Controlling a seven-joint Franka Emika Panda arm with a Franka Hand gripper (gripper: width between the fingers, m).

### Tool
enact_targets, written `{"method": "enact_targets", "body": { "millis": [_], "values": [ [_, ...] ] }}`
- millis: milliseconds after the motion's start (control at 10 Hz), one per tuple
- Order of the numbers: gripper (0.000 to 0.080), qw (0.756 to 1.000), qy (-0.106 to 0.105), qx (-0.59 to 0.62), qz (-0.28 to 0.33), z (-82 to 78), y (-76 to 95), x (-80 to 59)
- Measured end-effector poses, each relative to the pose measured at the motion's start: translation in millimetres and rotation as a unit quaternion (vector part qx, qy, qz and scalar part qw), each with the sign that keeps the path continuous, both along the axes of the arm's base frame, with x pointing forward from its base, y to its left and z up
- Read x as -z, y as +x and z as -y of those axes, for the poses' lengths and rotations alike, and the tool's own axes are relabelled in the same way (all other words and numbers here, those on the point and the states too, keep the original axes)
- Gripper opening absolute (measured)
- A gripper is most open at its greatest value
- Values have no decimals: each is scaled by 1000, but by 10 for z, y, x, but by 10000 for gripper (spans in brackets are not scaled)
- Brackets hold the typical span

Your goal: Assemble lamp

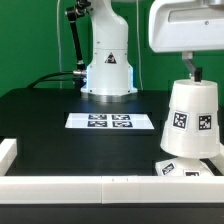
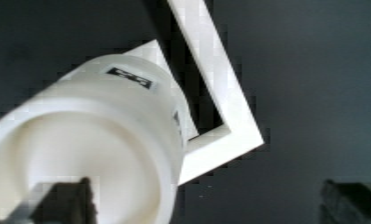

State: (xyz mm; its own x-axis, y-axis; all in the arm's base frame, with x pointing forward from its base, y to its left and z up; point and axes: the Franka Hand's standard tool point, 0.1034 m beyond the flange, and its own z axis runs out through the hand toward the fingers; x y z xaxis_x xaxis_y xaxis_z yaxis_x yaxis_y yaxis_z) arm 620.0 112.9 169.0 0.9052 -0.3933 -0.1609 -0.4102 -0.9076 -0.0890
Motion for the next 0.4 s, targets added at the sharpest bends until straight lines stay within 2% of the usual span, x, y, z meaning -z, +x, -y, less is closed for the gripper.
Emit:
{"method": "enact_targets", "body": {
  "millis": [100, 200, 300, 400],
  "values": [
    [686, 1000, -6, -13, -16, -1, -10, -99],
    [696, 999, -15, -26, -27, -7, 1, -176],
    [696, 999, -25, -38, -31, -27, 11, -201],
    [696, 998, -25, -39, -31, -60, 3, -199]
  ]
}}
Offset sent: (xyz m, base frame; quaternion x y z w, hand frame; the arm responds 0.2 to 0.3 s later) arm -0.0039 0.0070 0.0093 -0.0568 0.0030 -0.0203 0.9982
